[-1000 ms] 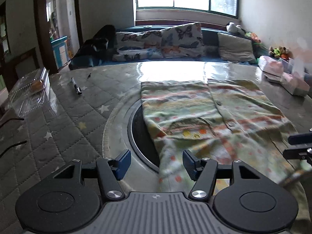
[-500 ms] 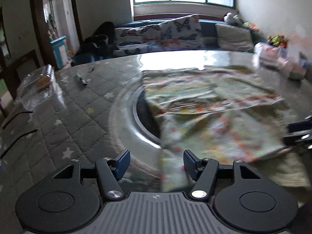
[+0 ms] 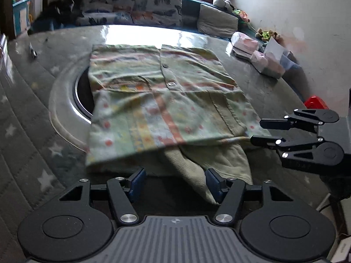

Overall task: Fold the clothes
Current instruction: 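Close the left gripper on the corduroy hem of the shirt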

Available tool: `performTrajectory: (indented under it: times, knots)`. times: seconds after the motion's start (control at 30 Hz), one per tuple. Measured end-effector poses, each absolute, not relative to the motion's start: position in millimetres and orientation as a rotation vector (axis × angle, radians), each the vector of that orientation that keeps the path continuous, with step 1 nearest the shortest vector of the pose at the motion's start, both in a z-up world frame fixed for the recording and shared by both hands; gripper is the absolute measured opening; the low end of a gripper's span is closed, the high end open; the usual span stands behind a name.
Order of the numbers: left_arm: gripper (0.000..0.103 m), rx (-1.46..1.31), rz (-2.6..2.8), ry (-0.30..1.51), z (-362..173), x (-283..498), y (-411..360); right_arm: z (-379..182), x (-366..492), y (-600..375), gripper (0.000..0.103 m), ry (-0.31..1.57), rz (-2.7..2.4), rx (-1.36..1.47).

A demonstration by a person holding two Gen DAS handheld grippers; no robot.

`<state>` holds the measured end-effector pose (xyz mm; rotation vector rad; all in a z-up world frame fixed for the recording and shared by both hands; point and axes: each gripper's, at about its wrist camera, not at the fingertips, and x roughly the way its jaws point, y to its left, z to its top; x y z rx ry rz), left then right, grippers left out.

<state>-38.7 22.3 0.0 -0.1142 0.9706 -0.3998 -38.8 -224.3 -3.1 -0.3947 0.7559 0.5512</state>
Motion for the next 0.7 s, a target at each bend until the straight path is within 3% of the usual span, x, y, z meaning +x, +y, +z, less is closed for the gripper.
performTrajectory:
  times: [0.1, 0.17, 0.2, 0.53, 0.63, 0.7]
  knots:
    - [0.037, -0.127, -0.45, 0.993, -3.1, -38.8, 16.8, -4.9, -46.5, -225.5, 0.044, 0.748, 0.571, -0.433]
    - [0.016, -0.15, -0.47, 1.001, -3.2, -36.1, 16.0, -6.5, -51.4, -224.8, 0.048, 0.741, 0.589, -0.461]
    - [0.014, -0.162, -0.474, 0.992, 0.1, -33.9, 17.2, -7.2, -53.9, -224.4, 0.051, 0.738, 0.598, -0.475]
    - [0.011, -0.271, -0.505, 0.903, 31.0, -2.3, 25.9, -10.9, -60.6, -204.8, 0.058, 0.669, 0.696, -0.526]
    - [0.011, -0.274, -0.504, 0.9, 32.2, 7.3, 24.7, -10.2, -52.4, -194.9, 0.05, 0.656, 0.712, -0.482]
    - [0.011, -0.267, -0.505, 0.901, 31.4, 10.8, 23.5, -10.3, -40.3, -189.9, 0.038, 0.679, 0.728, -0.415]
